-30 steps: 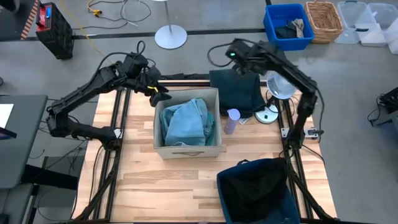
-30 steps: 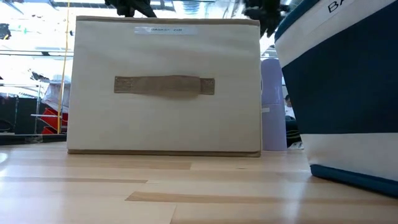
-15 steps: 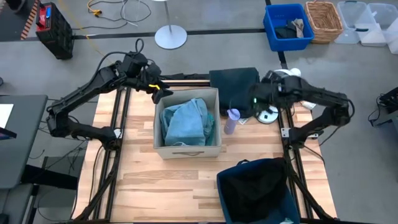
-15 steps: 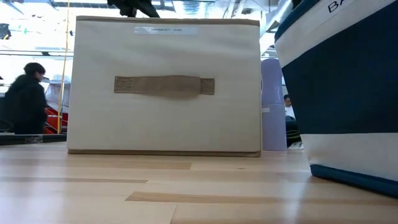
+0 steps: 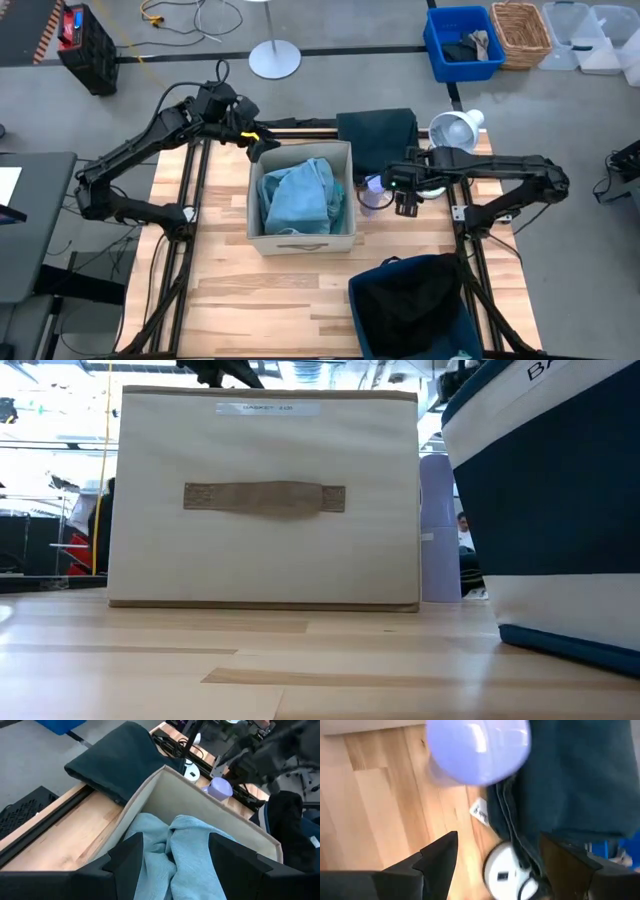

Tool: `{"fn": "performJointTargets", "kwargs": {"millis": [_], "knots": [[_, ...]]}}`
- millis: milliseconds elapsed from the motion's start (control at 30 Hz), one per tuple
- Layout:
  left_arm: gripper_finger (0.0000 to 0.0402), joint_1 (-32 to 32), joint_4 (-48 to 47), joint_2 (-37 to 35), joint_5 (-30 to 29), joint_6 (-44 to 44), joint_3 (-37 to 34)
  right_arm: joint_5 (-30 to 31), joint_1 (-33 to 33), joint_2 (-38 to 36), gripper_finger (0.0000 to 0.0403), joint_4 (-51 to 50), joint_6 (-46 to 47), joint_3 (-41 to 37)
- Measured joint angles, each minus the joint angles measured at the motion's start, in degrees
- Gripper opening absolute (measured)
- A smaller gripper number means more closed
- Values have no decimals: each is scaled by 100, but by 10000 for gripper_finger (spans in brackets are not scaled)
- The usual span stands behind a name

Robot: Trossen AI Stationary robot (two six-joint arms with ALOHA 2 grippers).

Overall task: Sort clothes
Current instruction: Put the black pants into the blue laundry bin

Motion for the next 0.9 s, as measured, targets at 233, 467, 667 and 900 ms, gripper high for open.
{"fn": "performJointTargets", "kwargs": {"millis": [233,467,667,900], "knots": [[219,0,59,0,-4,-233,0,-292,-623,-188,291,913,-959,-858],[219,0,61,0,-75,-483,1,-475,-1392,-119,291,1657,-1870,-1277],[219,0,61,0,-238,-611,0,-790,-1928,138,291,2188,-2284,-1277],[219,0,58,0,-288,-722,0,-821,-2203,541,291,2464,-2810,-1277]]}}
